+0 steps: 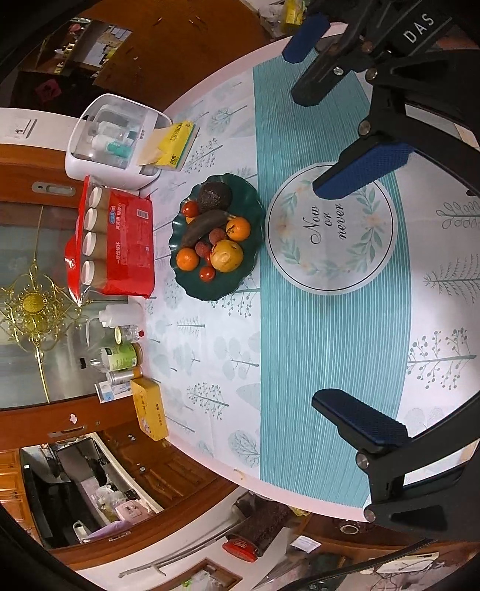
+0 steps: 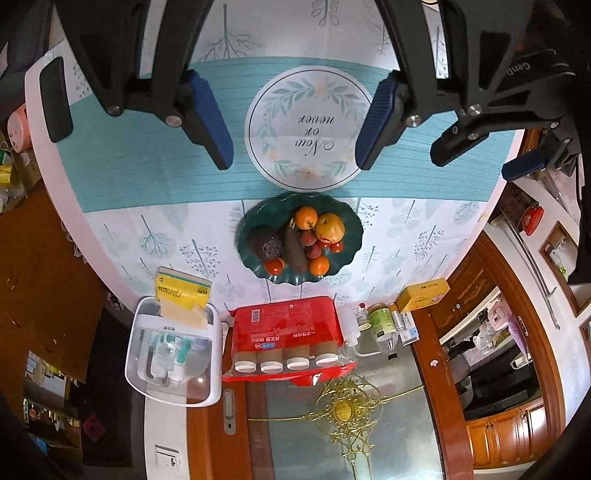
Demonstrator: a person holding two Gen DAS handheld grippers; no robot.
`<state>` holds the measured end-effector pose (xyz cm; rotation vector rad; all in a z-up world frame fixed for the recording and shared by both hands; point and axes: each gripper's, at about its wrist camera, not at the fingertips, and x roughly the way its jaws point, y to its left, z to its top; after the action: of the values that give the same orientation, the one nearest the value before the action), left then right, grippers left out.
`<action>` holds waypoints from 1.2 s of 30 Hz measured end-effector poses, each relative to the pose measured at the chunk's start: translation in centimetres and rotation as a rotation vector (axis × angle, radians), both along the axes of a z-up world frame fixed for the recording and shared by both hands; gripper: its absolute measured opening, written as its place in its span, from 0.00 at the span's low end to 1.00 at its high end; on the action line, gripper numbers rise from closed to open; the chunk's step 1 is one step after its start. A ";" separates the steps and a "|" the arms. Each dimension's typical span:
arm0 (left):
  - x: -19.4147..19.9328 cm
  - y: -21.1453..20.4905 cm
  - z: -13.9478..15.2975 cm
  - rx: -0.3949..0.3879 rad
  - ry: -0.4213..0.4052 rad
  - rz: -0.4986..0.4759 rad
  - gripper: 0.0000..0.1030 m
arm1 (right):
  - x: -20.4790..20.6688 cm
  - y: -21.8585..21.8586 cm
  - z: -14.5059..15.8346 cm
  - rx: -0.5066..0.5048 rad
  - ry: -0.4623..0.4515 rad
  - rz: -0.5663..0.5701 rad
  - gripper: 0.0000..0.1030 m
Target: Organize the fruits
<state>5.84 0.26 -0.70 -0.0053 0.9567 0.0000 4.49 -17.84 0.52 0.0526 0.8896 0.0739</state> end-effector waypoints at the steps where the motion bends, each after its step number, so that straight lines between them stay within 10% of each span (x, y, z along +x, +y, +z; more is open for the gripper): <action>1: -0.1 0.0 0.0 0.002 -0.001 0.000 0.99 | -0.1 -0.1 0.0 0.003 0.001 -0.002 0.67; 36: 0.1 -0.7 -1.2 -0.011 0.040 -0.029 0.99 | -1.2 -1.0 -0.8 -0.011 0.032 -0.039 0.67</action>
<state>5.94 -0.40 -1.91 -0.0020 0.9964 -0.0323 3.28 -18.88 -0.31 0.0609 0.9206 0.0313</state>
